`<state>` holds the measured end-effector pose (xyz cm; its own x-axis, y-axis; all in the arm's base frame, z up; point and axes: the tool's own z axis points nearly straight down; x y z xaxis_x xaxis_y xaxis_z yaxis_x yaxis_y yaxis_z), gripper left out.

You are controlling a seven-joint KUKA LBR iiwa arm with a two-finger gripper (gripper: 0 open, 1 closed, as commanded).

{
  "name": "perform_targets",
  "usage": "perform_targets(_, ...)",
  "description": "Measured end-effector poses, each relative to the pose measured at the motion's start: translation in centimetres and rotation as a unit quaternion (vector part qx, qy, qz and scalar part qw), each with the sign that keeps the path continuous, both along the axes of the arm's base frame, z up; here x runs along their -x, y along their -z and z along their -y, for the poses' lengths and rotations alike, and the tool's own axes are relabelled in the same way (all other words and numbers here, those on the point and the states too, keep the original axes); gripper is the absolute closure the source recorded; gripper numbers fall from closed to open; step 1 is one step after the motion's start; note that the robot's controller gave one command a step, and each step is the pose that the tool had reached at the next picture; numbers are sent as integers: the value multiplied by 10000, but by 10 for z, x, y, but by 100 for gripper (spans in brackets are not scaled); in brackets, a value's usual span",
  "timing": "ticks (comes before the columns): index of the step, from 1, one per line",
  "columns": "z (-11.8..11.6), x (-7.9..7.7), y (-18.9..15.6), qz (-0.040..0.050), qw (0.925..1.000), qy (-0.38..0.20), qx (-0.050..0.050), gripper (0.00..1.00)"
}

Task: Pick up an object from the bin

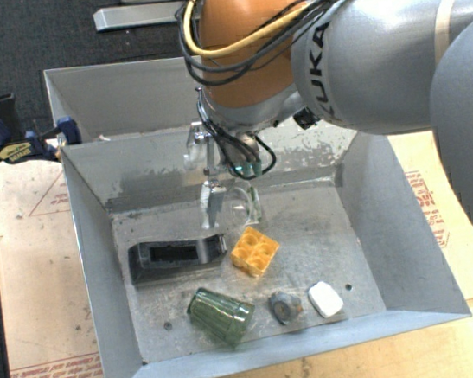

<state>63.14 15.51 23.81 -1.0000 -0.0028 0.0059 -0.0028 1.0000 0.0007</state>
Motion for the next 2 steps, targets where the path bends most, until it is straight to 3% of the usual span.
perform_targets(1,1,-2,-4,39,10000,13,-4,0)
perform_targets(2,-4,7,44,68,10000,28,-10,0)
